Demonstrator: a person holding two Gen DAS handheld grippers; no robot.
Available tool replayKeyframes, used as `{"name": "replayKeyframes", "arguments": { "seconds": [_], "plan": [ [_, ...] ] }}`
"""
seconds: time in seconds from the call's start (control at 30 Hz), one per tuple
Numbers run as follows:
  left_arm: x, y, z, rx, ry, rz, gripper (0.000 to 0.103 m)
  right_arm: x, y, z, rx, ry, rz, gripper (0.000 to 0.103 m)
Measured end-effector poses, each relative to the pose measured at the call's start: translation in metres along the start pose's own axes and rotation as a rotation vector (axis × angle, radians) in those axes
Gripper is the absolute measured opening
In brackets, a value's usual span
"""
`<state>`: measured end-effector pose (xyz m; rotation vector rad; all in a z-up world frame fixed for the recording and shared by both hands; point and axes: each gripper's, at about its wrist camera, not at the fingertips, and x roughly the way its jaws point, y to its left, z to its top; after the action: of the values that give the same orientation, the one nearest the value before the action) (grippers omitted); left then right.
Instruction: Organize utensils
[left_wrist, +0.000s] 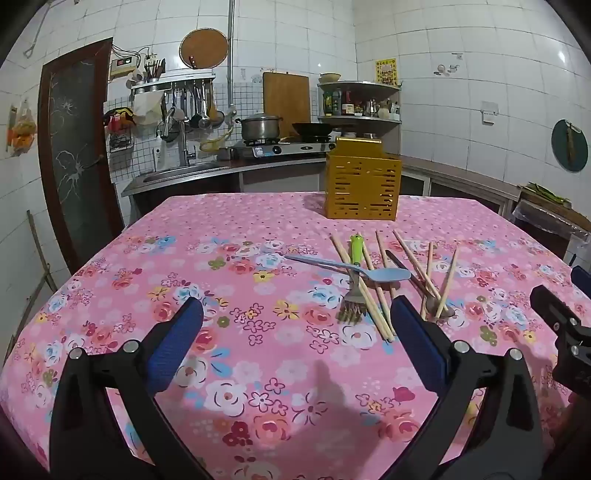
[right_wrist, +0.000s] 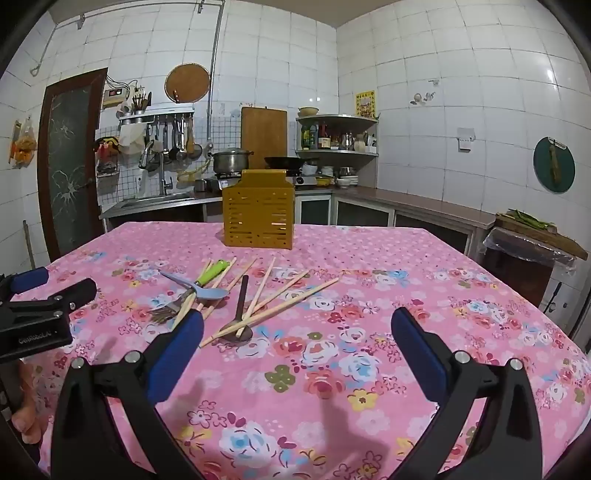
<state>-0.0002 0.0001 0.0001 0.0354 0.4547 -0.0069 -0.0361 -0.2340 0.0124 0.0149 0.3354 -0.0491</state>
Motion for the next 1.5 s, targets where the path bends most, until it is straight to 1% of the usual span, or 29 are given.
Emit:
{"name": "replayKeyframes", "arguments": {
  "seconds": [0.13, 0.17, 0.23, 0.27, 0.53, 1.5],
  "plan": [
    [0.003, -0.002, 0.001, 0.002, 0.003, 0.007, 0.098, -0.001, 0.001, 0.001, 0.003, 0.002, 0.004, 0.099],
    [0.000, -0.001, 0.000, -0.003, -0.018, 0.002, 0.098, -0.002, 0.002, 0.001, 0.003, 0.000, 0.005, 0.099],
    [-0.001, -0.006, -0.001, -0.005, -0.019, 0.000, 0.098, -0.002, 0.003, 0.002, 0.004, -0.003, 0.007, 0.099],
    [-0.002, -0.004, -0.001, -0.008, -0.020, -0.001, 0.098, 0.000, -0.003, -0.004, 0.006, -0.003, 0.003, 0.099],
    [-0.006, 0.001, 0.001, -0.009, -0.033, -0.008, 0.098, -0.003, -0.004, -0.003, 0.029, -0.005, -0.015, 0.099],
    [-0.016, 0.003, 0.001, -0.021, -0.076, -0.008, 0.098, -0.009, -0.003, -0.002, 0.022, -0.045, -0.031, 0.099]
  ]
}}
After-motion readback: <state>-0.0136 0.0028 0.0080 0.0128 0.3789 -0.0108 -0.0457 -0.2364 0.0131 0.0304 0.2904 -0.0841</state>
